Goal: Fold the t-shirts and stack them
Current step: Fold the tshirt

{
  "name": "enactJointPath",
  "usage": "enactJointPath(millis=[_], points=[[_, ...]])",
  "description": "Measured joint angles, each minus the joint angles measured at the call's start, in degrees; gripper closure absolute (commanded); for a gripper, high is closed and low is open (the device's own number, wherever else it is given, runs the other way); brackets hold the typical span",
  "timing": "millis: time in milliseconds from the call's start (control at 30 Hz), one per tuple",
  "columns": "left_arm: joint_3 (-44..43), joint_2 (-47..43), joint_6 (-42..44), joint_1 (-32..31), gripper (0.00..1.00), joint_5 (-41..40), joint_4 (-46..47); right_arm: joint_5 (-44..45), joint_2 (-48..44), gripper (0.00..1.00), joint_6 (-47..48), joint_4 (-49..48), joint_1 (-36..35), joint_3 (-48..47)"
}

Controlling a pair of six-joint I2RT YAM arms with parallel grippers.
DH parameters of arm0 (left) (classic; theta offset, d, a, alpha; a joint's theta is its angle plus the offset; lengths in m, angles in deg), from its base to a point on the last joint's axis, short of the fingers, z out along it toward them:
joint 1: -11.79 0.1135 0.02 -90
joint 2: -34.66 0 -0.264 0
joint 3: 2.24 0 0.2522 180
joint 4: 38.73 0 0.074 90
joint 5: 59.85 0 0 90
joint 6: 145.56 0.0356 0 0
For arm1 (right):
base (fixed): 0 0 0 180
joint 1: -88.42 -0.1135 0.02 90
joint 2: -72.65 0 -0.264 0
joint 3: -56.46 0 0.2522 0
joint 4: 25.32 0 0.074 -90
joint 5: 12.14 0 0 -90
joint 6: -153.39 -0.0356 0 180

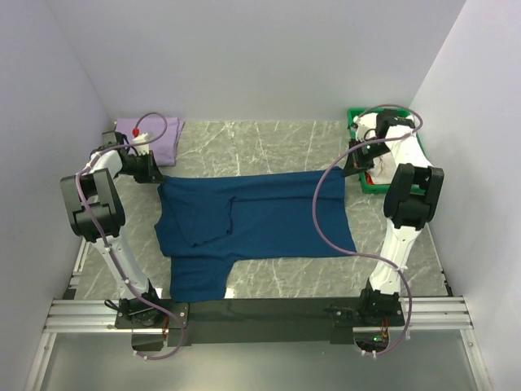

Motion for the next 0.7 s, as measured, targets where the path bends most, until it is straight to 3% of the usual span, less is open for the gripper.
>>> enactJointPath(millis=[300,467,567,600,667,700], points=[[-2.49,1.20,-0.46,-0.11,0.99,1.20,0.48,-2.01,2.95,1.00,-0.46,-0.72,-2.58,-5.33],[-4.90,3.50,-2.62,-0.11,0.99,1.38,2.93,3.72,7.28,1.00,-3.19,-3.80,-4.28,-9.51],[-6.91,5.88,-3.74,-0.13,0.98,0.96,3.72,8.72,10.51,0.95,-4.68,-5.55,-4.96,-11.82],[-7.65,6.58,-4.02,-0.20,0.95,0.85,3.78,10.12,11.47,0.91,-5.09,-6.01,-5.09,-12.41],[-9.40,8.11,-4.42,-0.35,0.86,0.59,3.89,12.50,12.61,0.75,-5.92,-6.88,-5.29,-12.87],[-10.14,8.72,-4.50,-0.37,0.75,0.35,3.93,13.79,12.76,0.59,-6.34,-7.32,-5.40,-12.87]])
